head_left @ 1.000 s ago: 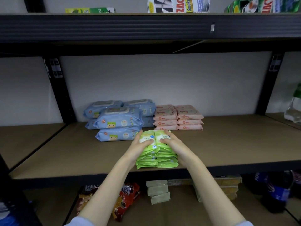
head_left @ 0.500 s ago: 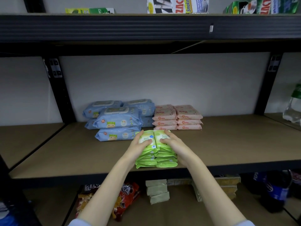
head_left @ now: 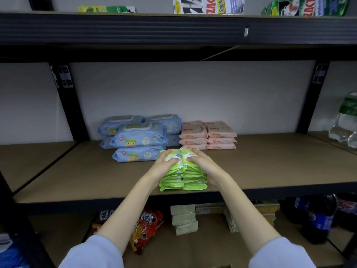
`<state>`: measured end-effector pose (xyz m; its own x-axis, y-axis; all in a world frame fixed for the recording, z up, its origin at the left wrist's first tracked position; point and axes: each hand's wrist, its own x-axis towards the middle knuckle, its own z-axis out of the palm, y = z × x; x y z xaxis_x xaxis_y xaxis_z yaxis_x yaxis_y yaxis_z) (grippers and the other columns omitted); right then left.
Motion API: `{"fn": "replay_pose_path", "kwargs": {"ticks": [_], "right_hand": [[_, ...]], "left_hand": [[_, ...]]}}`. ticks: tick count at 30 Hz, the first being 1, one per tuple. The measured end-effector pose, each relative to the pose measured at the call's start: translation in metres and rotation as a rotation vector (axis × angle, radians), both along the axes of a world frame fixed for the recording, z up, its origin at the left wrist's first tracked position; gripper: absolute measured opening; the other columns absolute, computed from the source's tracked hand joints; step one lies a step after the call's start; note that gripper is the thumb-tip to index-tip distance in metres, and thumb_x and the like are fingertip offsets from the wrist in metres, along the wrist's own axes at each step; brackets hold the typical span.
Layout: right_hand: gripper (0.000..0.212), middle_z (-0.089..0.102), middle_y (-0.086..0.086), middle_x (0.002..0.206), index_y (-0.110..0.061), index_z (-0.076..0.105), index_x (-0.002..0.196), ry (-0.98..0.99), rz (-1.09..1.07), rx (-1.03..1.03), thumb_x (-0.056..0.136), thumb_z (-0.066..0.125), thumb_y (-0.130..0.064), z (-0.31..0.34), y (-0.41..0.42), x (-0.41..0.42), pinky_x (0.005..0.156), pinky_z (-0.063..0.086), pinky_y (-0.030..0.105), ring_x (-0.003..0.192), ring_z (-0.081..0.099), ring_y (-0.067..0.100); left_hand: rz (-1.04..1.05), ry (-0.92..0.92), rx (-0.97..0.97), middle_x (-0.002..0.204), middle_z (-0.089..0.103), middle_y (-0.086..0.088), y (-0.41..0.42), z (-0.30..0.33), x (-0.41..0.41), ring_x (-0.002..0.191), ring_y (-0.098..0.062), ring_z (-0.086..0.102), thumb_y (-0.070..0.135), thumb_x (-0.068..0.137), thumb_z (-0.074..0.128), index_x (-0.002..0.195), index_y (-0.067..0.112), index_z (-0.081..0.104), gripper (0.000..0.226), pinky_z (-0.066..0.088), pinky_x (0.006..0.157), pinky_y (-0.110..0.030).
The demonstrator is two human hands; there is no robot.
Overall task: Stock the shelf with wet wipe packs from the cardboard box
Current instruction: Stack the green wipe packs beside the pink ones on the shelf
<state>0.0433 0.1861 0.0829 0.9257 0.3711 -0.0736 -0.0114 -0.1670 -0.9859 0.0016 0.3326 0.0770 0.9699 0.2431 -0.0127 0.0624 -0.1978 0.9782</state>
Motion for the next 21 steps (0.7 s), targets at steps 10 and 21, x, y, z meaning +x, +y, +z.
{"fn": "replay_pose_path", "kwargs": {"ticks": [10,21], "right_hand": [[0.052,0.045,0.003,0.141,-0.015,0.045,0.137,-0.225,-0.17,-0.041,0.089,0.059,-0.028,-0.001,-0.019,-0.04,0.105,0.034,0.026,0.129,0.043,0.018],[0.015,0.064,0.002,0.106,-0.019,0.065,0.103,-0.163,-0.2,-0.235,0.089,0.058,-0.021,-0.135,-0.062,-0.132,0.084,0.043,0.025,0.099,0.056,0.013]], "left_hand": [[0.103,-0.145,0.218,0.145,0.037,-0.005,-0.012,0.01,-0.035,0.134,-0.02,0.034,0.027,0.091,0.057,0.138,0.014,0.037,0.053,0.029,0.106,-0.029],[-0.017,-0.154,0.803,0.114,0.058,0.002,-0.043,-0.12,-0.152,0.107,-0.017,0.053,0.023,0.094,0.046,0.12,0.02,0.053,0.027,0.045,0.091,-0.036]]}}
